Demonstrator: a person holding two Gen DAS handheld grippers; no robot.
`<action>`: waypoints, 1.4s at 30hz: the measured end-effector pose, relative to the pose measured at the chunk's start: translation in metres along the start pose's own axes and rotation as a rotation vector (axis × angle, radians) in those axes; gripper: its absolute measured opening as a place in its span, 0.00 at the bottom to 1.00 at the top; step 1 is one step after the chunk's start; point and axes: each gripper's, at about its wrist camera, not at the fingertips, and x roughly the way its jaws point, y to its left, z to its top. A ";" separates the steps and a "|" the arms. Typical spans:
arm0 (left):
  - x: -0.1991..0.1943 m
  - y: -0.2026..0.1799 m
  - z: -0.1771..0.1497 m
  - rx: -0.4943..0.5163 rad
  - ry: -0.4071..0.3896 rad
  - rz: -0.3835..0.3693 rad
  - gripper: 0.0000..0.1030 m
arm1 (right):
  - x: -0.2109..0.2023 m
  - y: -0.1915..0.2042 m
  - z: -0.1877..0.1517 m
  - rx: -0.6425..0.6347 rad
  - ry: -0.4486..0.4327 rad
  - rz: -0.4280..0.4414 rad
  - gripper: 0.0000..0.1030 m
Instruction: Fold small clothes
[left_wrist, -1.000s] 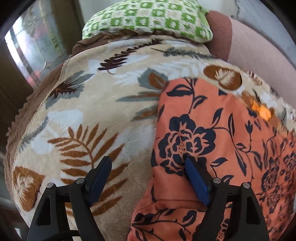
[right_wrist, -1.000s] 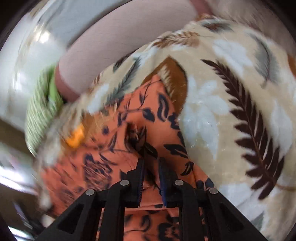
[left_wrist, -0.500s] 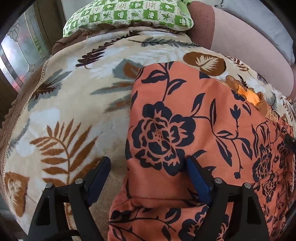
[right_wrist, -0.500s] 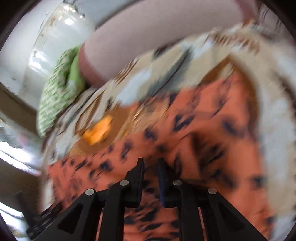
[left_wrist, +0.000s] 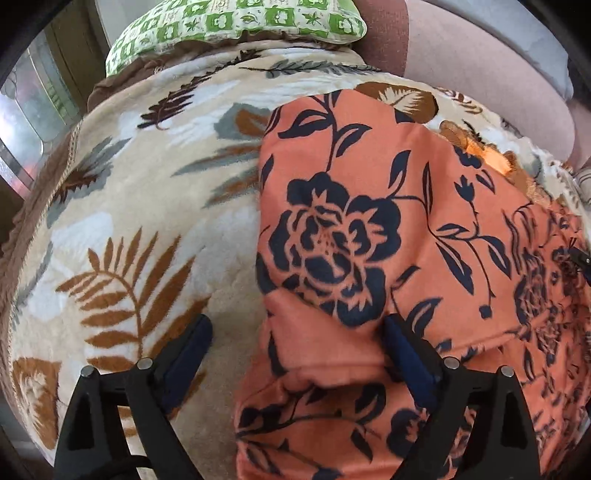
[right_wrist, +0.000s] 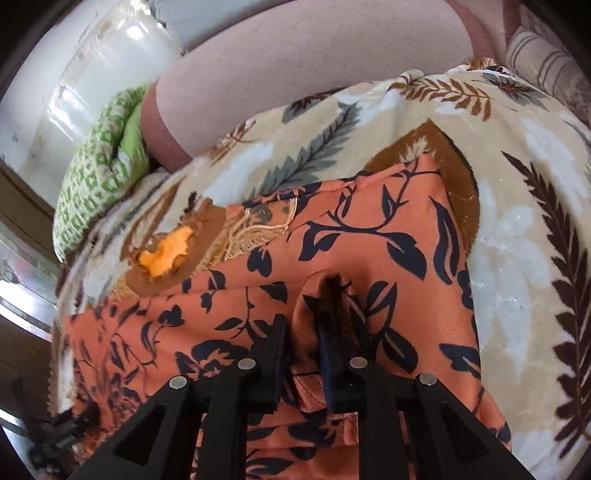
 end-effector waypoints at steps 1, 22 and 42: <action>-0.003 0.004 -0.003 -0.013 -0.006 -0.012 0.92 | -0.011 0.001 0.000 0.012 -0.001 0.007 0.20; -0.091 0.086 -0.169 -0.073 0.070 -0.152 0.72 | -0.178 -0.107 -0.135 0.212 -0.094 0.264 0.79; -0.083 0.050 -0.192 0.043 0.210 -0.282 0.35 | -0.180 -0.187 -0.178 0.264 0.251 0.342 0.79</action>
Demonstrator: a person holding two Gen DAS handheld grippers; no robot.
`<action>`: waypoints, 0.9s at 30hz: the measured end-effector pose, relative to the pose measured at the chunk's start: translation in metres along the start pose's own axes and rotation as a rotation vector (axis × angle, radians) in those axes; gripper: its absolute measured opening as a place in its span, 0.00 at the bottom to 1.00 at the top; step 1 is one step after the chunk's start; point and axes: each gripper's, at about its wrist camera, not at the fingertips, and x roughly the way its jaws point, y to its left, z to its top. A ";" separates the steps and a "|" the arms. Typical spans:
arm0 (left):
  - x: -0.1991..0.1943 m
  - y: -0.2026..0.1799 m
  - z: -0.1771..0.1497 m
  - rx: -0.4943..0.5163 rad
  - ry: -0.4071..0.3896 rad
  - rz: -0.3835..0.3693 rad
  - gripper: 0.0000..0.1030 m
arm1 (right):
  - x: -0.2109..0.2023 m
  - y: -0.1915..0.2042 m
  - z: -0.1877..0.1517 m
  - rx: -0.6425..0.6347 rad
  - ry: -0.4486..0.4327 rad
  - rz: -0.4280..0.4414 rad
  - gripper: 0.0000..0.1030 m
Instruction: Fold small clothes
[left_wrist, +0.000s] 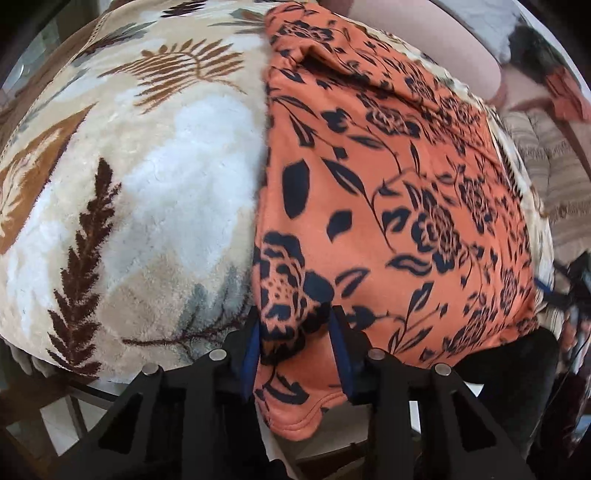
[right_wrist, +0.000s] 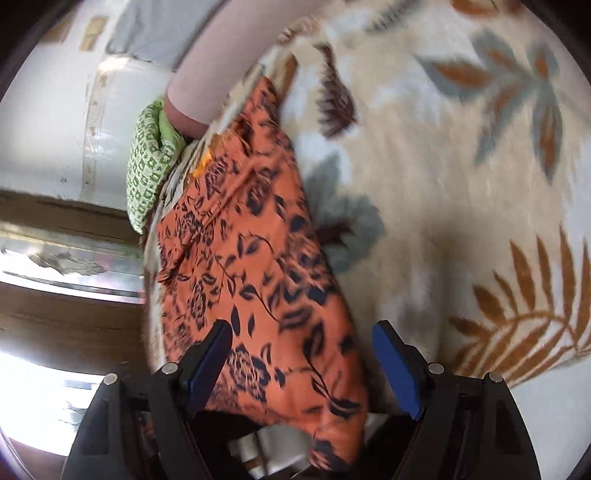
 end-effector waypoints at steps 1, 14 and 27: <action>-0.001 -0.001 0.002 0.006 -0.008 0.000 0.36 | 0.000 -0.007 0.001 0.014 0.010 0.009 0.79; 0.006 -0.034 0.000 0.153 0.009 0.038 0.32 | 0.034 -0.003 -0.002 -0.027 0.290 -0.021 0.76; 0.005 -0.018 -0.011 0.129 0.028 -0.006 0.09 | 0.069 0.031 -0.063 -0.194 0.307 -0.376 0.18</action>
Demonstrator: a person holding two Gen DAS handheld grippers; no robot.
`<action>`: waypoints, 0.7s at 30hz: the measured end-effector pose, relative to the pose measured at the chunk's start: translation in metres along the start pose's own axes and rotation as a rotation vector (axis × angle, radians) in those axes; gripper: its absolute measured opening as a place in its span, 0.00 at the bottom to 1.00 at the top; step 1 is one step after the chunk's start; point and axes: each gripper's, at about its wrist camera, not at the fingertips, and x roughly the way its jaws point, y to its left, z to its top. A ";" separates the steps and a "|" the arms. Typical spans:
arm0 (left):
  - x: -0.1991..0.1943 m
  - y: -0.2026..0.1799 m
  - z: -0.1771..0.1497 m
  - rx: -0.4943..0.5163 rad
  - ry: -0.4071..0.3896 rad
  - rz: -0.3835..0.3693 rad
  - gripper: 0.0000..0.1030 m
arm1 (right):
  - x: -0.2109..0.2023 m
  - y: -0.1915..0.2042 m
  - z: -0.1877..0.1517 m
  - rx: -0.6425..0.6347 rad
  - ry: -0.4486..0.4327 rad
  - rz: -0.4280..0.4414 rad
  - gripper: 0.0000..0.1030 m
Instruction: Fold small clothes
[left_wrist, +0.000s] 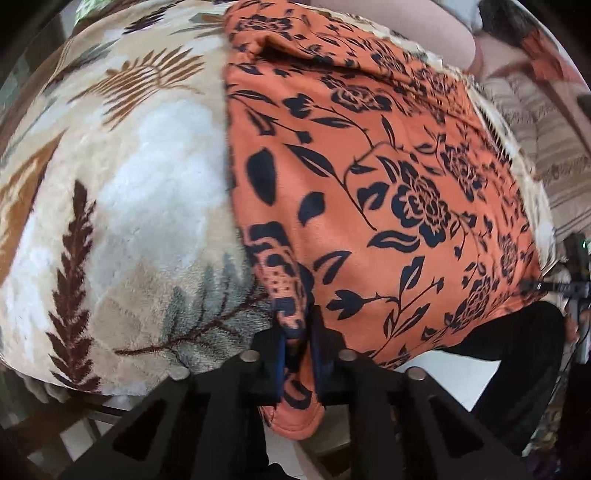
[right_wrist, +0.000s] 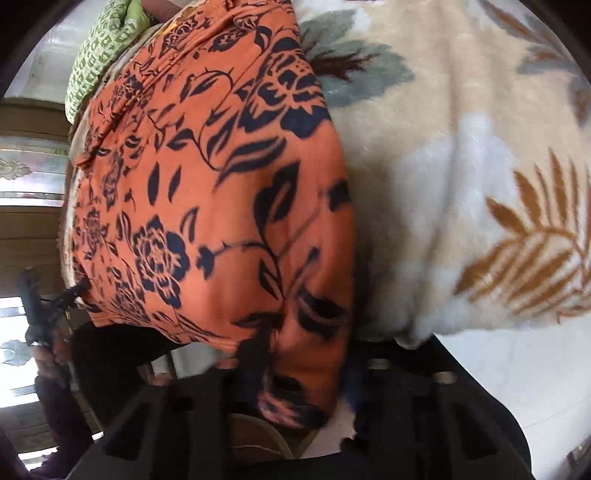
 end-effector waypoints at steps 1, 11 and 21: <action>-0.001 0.002 -0.001 -0.003 -0.005 -0.011 0.08 | -0.001 0.000 -0.004 0.004 -0.007 0.016 0.11; -0.046 0.001 0.017 0.000 -0.105 -0.187 0.08 | -0.070 0.070 0.008 -0.131 -0.222 0.356 0.11; -0.055 0.050 0.078 -0.118 -0.138 -0.152 0.07 | -0.112 0.030 0.097 0.024 -0.453 0.447 0.11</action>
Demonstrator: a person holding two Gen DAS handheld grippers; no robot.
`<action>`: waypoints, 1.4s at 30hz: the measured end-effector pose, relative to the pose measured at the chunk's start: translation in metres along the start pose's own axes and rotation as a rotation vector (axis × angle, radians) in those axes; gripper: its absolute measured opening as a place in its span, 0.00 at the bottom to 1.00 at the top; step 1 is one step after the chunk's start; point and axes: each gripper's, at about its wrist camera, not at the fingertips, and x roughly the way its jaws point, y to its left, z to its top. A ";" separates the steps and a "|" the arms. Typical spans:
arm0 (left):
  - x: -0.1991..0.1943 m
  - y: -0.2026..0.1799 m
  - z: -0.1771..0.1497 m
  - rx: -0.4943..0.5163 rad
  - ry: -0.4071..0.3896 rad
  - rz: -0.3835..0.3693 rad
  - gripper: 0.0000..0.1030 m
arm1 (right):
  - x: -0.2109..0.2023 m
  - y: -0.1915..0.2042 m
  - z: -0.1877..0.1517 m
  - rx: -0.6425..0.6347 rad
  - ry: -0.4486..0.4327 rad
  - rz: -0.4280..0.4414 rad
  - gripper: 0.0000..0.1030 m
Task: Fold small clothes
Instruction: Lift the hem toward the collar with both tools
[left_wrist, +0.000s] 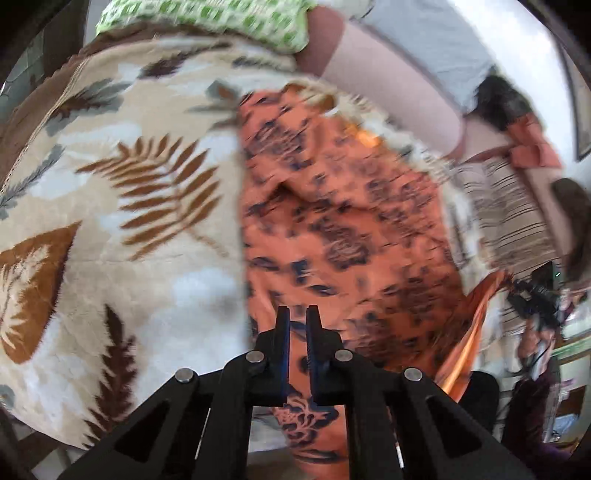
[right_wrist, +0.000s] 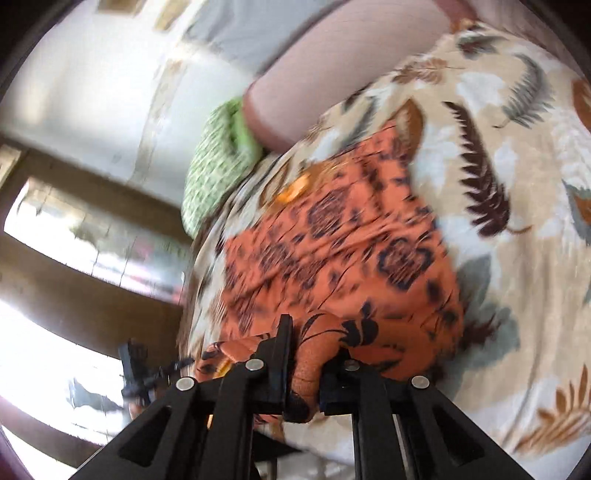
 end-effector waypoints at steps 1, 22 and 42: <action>0.006 0.006 -0.004 -0.017 0.032 0.037 0.08 | 0.007 -0.012 0.005 0.044 -0.004 0.003 0.11; 0.055 -0.020 -0.121 -0.185 0.063 -0.110 0.08 | 0.044 -0.085 -0.015 0.190 0.024 -0.044 0.11; -0.033 -0.034 0.035 -0.109 -0.257 -0.343 0.06 | 0.019 -0.030 0.031 0.075 -0.161 0.113 0.11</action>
